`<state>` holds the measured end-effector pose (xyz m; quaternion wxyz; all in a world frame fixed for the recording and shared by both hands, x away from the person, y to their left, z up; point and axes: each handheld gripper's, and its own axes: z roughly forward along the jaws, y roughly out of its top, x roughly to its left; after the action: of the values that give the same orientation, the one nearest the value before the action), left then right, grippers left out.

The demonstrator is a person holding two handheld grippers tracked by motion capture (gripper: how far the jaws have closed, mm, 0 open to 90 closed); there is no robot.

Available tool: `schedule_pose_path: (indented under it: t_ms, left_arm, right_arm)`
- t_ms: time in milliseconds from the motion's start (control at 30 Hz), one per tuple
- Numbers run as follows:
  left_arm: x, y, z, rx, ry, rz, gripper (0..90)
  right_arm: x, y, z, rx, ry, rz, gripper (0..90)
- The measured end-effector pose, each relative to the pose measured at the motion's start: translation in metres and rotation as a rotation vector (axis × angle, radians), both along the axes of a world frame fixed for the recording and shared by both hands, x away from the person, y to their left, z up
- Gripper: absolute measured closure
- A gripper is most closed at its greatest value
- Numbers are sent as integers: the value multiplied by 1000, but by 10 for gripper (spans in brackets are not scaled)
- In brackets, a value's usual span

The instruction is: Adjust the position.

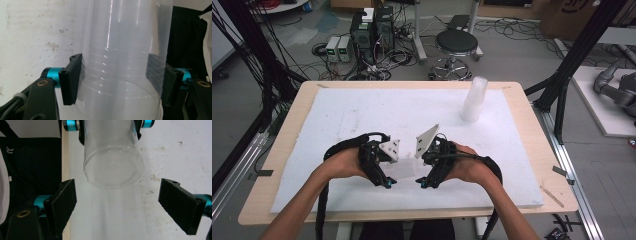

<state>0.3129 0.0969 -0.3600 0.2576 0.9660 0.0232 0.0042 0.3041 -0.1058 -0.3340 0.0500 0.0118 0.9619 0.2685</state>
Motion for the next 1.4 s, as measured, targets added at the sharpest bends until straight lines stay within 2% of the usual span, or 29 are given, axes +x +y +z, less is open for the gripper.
schedule_pose_path:
  t_ms: [300,467,667,800,900,1133,1300,1400]
  left_arm:
    - [1,-6,0,1,12,7,315]
    - [2,-8,-1,13,25,14,315]
    - [2,-10,-1,6,31,21,315]
    - [2,-10,-1,6,32,24,315]
    - [2,-9,-1,11,34,23,316]
    - [4,-11,-4,27,43,26,317]
    - [4,-13,-5,47,43,24,317]
    - [4,-13,-6,43,41,29,317]
  right_arm:
    - [2,2,-2,18,4,2,147]
    - [3,4,-3,16,24,3,155]
    - [8,4,-5,23,50,13,195]
    - [10,3,-8,35,48,0,198]
    - [11,2,-10,38,59,3,229]
    - [11,5,-11,37,62,20,230]
    - [11,6,-12,19,78,23,264]
    - [11,7,-11,16,69,34,338]
